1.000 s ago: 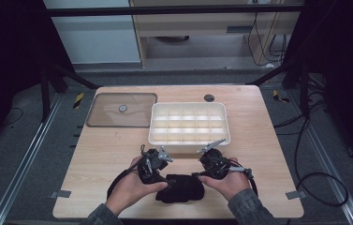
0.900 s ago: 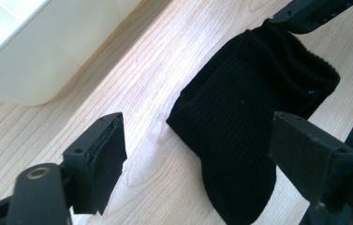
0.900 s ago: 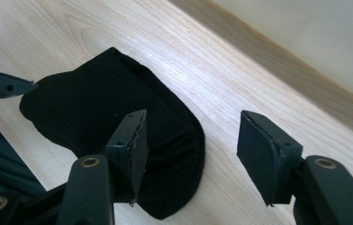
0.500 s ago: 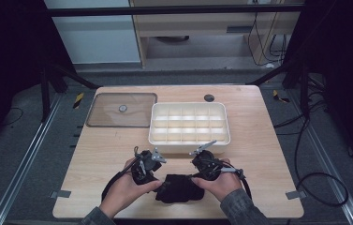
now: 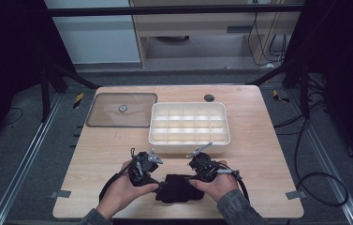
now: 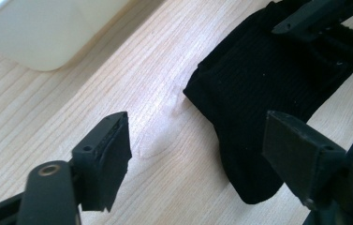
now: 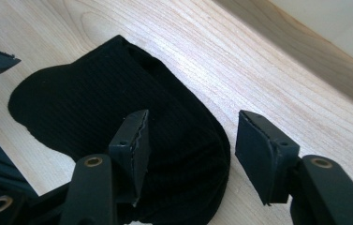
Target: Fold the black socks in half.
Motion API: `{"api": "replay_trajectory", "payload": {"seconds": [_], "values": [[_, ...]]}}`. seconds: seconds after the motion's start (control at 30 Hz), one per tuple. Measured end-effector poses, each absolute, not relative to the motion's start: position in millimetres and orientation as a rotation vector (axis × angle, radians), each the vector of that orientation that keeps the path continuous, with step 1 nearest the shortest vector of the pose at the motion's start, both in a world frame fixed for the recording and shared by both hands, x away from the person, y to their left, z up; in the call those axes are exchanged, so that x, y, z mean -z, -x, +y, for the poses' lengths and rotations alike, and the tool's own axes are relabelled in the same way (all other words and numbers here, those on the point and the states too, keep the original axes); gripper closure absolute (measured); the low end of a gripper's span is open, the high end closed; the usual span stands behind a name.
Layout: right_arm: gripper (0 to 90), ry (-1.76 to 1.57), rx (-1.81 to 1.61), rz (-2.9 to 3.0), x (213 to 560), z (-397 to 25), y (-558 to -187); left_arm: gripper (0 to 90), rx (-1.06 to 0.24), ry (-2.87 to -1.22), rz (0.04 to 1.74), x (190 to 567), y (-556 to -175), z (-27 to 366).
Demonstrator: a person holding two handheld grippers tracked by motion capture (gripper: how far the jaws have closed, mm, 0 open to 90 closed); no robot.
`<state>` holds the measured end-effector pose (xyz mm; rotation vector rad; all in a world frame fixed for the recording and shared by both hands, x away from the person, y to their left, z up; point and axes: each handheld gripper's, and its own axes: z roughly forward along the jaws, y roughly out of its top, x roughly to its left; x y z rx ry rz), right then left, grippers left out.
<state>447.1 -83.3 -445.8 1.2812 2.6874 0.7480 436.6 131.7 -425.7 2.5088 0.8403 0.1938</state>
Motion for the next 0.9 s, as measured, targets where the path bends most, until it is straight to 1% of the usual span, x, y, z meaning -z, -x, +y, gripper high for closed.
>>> {"api": "replay_trajectory", "payload": {"seconds": [0.3, 0.63, 0.9], "values": [[45.6, -1.301, -0.726, 2.688, 453.9, -86.9, -446.5, 29.7, -0.179, -2.541, 0.825, 430.3, -434.0, 130.5], [45.1, -1.313, -0.743, 2.682, 453.5, -94.5, -439.2, 31.0, -0.179, -2.550, 0.834, 434.6, -431.4, 133.4], [44.9, -1.324, -0.751, 2.687, 458.7, -100.9, -432.3, 30.4, -0.151, -2.544, 0.822, 443.3, -426.5, 132.8]]}}
